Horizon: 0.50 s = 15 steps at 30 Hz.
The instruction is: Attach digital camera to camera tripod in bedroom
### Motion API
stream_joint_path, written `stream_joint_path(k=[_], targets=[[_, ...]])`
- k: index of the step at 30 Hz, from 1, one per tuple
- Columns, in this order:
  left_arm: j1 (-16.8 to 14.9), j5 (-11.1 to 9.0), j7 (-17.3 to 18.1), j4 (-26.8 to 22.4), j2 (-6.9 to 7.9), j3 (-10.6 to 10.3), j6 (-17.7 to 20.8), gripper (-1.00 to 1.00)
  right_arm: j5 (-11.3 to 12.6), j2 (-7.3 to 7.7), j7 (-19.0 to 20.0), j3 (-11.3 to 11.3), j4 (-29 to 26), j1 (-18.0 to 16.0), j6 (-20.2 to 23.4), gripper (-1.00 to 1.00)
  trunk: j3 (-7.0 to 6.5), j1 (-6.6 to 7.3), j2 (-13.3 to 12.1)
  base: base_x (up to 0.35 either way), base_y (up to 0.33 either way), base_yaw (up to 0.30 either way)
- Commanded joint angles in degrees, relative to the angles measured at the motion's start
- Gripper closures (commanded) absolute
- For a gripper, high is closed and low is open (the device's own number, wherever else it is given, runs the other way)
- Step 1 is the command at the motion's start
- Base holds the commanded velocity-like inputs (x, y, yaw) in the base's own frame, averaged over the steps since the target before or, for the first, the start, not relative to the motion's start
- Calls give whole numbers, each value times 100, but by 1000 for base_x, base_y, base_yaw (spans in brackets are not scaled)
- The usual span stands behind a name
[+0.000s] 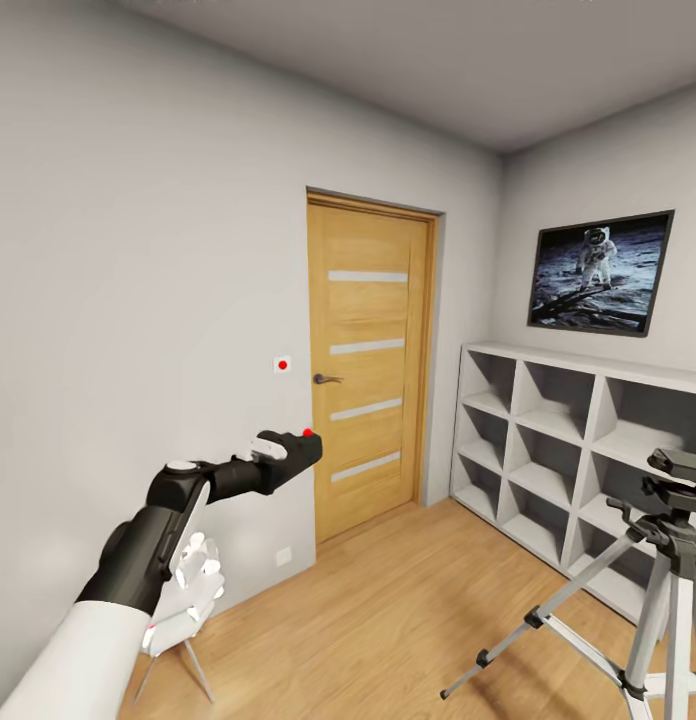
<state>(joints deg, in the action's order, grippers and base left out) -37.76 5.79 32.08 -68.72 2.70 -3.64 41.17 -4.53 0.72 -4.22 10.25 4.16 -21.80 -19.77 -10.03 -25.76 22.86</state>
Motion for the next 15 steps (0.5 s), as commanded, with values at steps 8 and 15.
stream_joint_path(k=[8, 15], targets=[[-3, 44, -115, 180, -20, -4, -168, 100, -48, -40, -66, 28, 23, 172, -51, -100, 2, -2, 6, 0, 0, 0], [-3, 45, -132, 181, -71, -9, -209, 100, -54, -68, -66, 33, 23, 199, -21, -100, 2, -2, 6, 0, 0, 0]])
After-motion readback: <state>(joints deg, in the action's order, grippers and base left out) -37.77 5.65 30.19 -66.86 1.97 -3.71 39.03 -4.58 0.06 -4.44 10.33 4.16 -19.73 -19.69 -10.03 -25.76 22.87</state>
